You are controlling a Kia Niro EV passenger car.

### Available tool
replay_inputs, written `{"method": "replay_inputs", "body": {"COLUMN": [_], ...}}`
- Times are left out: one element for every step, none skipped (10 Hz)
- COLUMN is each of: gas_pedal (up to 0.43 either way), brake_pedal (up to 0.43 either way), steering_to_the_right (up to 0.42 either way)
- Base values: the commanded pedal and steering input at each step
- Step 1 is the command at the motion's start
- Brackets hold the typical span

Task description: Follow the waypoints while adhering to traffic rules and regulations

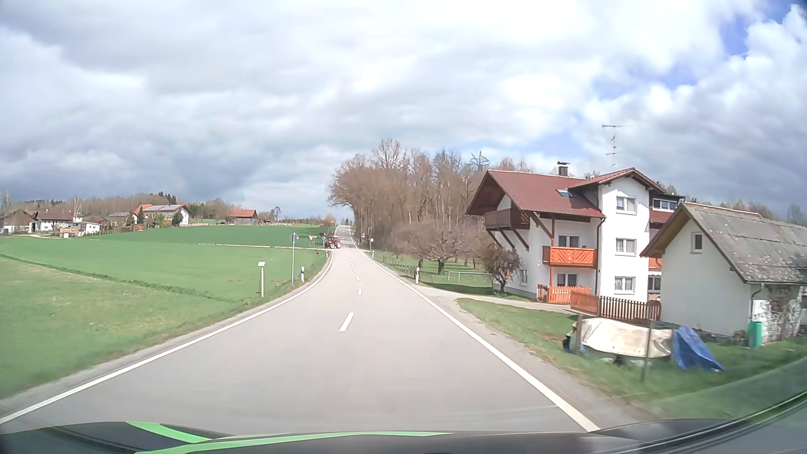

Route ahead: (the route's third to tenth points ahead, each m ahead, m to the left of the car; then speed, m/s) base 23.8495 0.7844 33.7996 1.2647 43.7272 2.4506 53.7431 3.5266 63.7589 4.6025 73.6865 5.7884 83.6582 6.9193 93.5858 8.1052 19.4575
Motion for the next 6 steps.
{"method": "replay_inputs", "body": {"gas_pedal": [0.059, 0.059, 0.059, 0.059, 0.059, 0.067], "brake_pedal": [0.000, 0.000, 0.000, 0.000, 0.000, 0.000], "steering_to_the_right": [-0.015, -0.016, -0.016, -0.015, -0.014, -0.014]}}
